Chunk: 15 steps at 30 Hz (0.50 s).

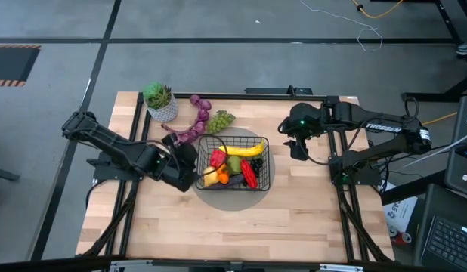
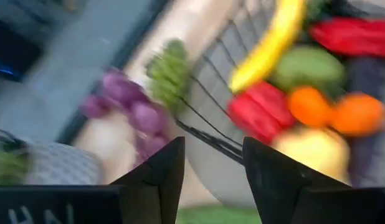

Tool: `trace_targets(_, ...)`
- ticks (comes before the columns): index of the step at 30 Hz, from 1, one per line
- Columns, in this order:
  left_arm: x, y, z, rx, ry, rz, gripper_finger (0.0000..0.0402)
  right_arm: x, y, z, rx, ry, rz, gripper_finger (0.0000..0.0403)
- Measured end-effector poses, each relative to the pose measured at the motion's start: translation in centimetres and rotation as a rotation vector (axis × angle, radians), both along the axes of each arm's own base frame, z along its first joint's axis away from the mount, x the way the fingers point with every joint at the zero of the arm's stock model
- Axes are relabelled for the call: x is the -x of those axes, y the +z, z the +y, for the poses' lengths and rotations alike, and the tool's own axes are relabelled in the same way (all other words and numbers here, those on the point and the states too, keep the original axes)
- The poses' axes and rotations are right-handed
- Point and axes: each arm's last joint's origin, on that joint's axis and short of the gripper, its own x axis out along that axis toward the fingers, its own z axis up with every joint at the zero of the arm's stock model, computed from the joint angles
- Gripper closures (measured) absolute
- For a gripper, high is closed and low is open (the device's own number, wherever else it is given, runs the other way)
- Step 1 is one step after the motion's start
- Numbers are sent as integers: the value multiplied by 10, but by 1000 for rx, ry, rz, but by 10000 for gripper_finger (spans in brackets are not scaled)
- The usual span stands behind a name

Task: Build produce basket
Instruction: Put the green cucumber into the black wire basket

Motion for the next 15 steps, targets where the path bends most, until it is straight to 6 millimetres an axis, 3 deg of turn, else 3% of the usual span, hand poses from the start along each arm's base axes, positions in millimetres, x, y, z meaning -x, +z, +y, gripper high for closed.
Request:
trace_targets(8, -1, -10, -21, 360, -124, 103, 243, 0, 0, 0, 0, -1, 0, 166)
trace_targets(12, 10, -11, -28, 395, 7, 77, 245, 0, 0, 0, -12, -21, -3, 166)
trace_targets(15, 34, -4, -22, 335, 163, 26, 244, 0, 0, 0, -11, -19, -2, 166)
